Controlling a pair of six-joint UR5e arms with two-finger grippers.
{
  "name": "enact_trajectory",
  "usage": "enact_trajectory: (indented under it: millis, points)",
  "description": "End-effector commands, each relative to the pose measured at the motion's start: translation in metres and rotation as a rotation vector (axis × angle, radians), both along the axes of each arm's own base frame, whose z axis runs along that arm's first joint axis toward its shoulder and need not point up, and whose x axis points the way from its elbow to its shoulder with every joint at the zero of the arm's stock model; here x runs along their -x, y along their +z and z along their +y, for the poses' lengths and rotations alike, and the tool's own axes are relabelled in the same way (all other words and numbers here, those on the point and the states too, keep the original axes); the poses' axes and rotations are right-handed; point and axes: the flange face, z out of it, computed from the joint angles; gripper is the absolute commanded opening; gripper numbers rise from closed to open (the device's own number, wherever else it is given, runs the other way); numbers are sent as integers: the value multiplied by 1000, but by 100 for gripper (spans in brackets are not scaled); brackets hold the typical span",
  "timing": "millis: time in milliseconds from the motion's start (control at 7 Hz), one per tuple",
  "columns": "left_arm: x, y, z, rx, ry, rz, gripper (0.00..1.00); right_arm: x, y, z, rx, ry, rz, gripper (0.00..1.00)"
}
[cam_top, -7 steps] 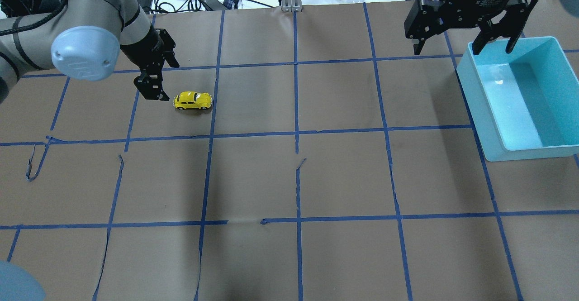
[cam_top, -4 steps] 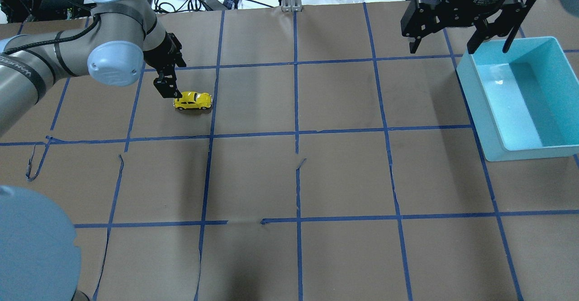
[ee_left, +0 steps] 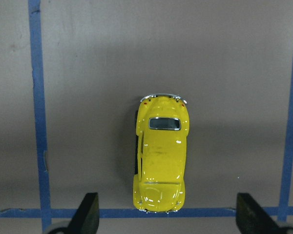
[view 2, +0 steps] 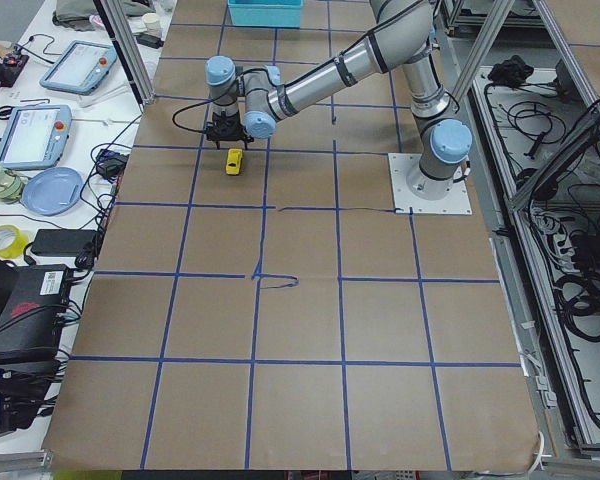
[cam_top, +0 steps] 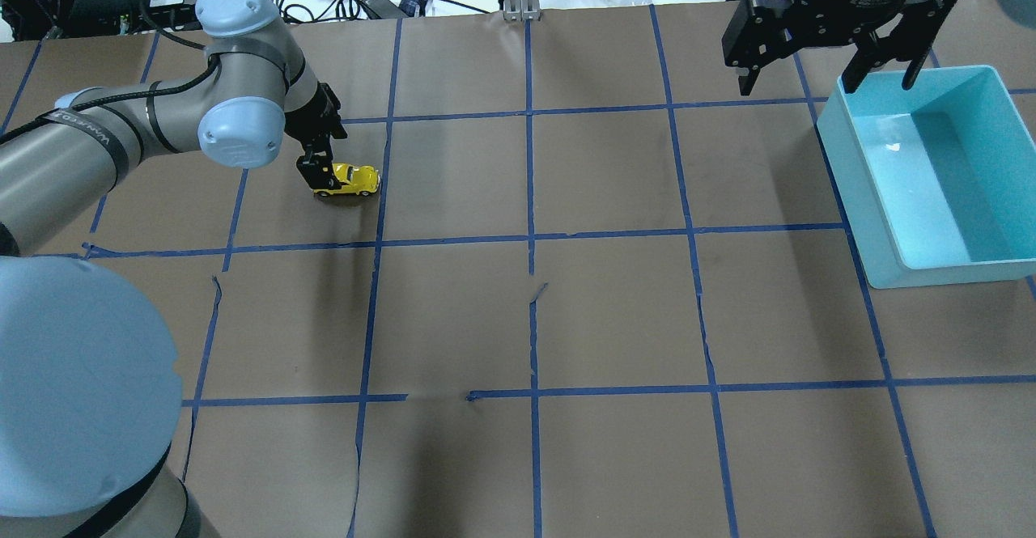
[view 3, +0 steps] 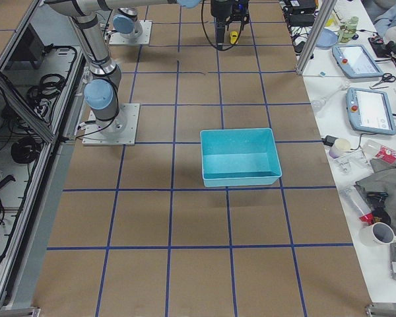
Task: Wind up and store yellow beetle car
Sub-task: 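Lower the left gripper and grasp the yellow car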
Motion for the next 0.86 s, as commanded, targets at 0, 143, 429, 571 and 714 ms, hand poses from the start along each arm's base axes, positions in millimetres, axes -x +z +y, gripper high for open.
enact_trajectory:
  millis: [0, 143, 429, 571, 714]
  points:
    - [-1, -18, -1, -26, -6, -1, 100, 2, 1, 0, 1, 12, 24, 100]
    - [-7, -24, -2, -36, -5, 0, 100, 3, 4, 2, 5, 12, 26, 100]
    - [-17, -30, -3, -46, 23, 1, 100, 3, 4, 2, 5, 12, 27, 100]
    - [-17, -31, -3, -46, 26, 3, 98, 3, 4, 2, 5, 11, 26, 100]
    - [-16, -29, -4, -41, 18, 5, 58, 3, 6, 4, 10, 13, 29, 100]
